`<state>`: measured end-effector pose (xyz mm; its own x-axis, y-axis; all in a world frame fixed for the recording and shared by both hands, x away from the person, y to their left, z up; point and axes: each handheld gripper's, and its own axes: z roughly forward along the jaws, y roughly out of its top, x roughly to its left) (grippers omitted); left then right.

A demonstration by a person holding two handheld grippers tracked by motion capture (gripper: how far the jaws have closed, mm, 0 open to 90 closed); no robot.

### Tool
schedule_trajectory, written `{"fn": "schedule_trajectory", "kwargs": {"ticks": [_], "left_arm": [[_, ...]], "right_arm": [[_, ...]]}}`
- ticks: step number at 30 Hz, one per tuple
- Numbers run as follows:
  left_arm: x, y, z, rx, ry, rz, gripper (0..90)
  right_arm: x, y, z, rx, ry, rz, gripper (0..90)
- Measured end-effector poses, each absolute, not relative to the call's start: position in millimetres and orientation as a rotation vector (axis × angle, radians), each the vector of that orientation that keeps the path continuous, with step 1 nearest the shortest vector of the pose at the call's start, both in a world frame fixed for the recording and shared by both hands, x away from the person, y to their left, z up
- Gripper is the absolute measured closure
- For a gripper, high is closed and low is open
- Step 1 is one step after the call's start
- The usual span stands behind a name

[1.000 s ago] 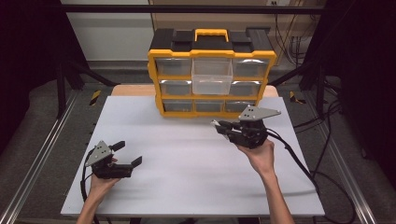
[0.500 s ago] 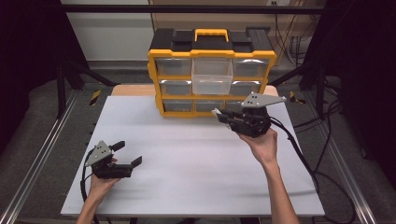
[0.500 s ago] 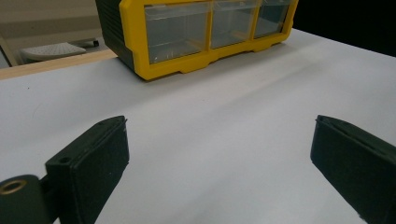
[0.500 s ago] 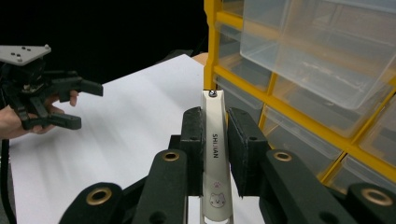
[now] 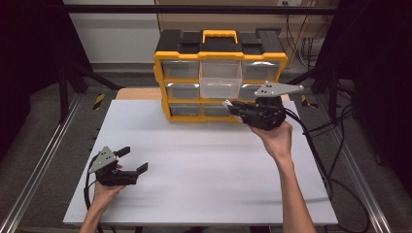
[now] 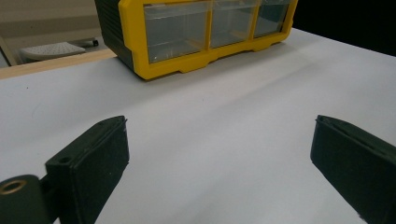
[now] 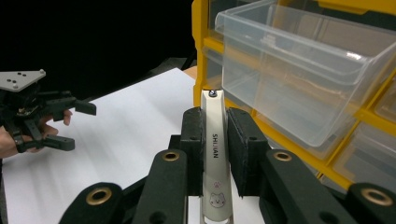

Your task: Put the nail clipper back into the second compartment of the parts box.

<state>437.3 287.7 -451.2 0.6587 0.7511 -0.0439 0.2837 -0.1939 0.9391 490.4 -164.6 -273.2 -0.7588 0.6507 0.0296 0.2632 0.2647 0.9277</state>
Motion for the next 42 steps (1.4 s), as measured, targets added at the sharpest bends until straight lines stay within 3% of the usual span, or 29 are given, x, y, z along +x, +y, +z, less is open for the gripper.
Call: {"fn": "schedule_trajectory", "kwargs": {"ticks": [42], "left_arm": [[438,289,-451,1.766,0.837,0.524,4.3]], "right_arm": [[529,-153,-218,0.857,2.102,1.471,77.5]]}}
